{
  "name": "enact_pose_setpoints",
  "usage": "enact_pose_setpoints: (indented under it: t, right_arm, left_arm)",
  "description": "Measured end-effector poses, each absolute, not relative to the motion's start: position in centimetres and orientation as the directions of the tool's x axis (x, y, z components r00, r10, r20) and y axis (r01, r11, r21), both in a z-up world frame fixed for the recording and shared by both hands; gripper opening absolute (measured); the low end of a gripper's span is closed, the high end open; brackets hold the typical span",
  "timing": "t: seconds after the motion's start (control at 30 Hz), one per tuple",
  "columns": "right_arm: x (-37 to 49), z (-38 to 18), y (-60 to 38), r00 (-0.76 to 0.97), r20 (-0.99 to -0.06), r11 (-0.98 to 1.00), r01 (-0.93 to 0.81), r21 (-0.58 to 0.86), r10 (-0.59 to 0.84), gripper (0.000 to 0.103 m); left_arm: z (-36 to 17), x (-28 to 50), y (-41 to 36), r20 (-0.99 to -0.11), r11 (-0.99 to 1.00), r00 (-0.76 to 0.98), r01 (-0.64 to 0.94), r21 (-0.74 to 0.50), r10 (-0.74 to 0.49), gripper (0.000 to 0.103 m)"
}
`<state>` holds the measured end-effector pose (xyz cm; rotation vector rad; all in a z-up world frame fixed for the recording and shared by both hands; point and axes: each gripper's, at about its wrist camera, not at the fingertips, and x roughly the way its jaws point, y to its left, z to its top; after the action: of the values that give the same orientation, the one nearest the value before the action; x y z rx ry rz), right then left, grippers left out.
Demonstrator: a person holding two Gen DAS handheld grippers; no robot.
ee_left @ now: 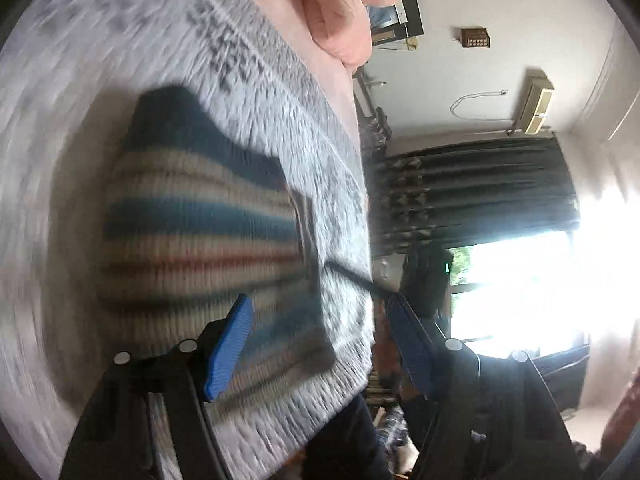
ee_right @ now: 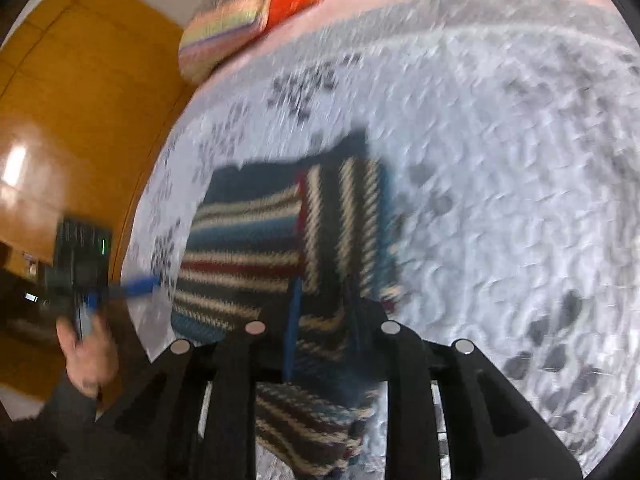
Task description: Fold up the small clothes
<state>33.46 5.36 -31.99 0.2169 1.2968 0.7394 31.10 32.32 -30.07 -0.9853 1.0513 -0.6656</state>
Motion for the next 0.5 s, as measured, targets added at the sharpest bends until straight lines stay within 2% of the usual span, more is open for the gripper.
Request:
enact_pose_setpoints:
  t: [0.03,0.07,0.1,0.13,0.2,0.27,0.37,0.43,0.47,0.5]
  right_arm:
    - [33.6,-33.0,5.8,0.062,-0.809,0.765,-0.373,0.525,0.585,0.017]
    - [33.6,-33.8,6.0,0.061,-0.829,0.783,-0.37,0.499,0.557,0.013]
    - [34.0,-35.0,6.1,0.063,-0.845,0.8,-0.364,0.476,0.531,0.012]
    - [34.2,-35.4,5.9,0.061,-0.84,0.8,-0.348,0.488,0.539,0.012]
    - [34.0,-34.7,5.8,0.061,-0.827,0.79,-0.34,0.51,0.559,0.012]
    - [32.5,-32.7,5.5,0.077,-0.819,0.776,-0.38,0.503,0.568,0.018]
    - [29.4,-30.8,5.2,0.059,-0.818,0.747,-0.45,0.489,0.571,0.018]
    - [27.6,-31.2,5.2,0.032,-0.837,0.745,-0.476,0.468,0.546,0.016]
    - [27.0,-32.2,5.2,0.038,-0.864,0.767,-0.481,0.425,0.503,0.013]
    - [26.9,-32.9,5.2,0.036,-0.875,0.778,-0.474,0.411,0.484,0.012]
  left_arm:
    - [-30.4,31.9,31.9,-0.448,0.48,0.37,-0.008,-0.877,-0.814,0.07]
    - [-31.3,33.3,31.5,-0.538,0.563,0.348,-0.037,-0.826,-0.767,0.068]
    - [-32.5,34.2,31.4,-0.573,0.585,0.322,-0.068,-0.808,-0.754,0.06]
    - [-33.6,34.7,31.3,-0.59,0.593,0.301,-0.09,-0.8,-0.75,0.053]
    - [-33.6,34.8,31.1,-0.606,0.608,0.296,-0.094,-0.788,-0.739,0.053]
    - [-32.1,33.9,31.5,-0.608,0.62,0.316,-0.073,-0.781,-0.728,0.056]
    - [-29.5,31.1,30.8,-0.549,0.586,0.305,0.039,-0.81,-0.778,0.056]
    - [-29.3,29.7,29.6,-0.589,0.626,0.279,0.063,-0.777,-0.759,0.056]
    - [-30.4,29.4,29.0,-0.649,0.679,0.255,0.042,-0.733,-0.717,0.056]
    - [-31.4,29.3,28.8,-0.683,0.707,0.243,0.018,-0.707,-0.689,0.047]
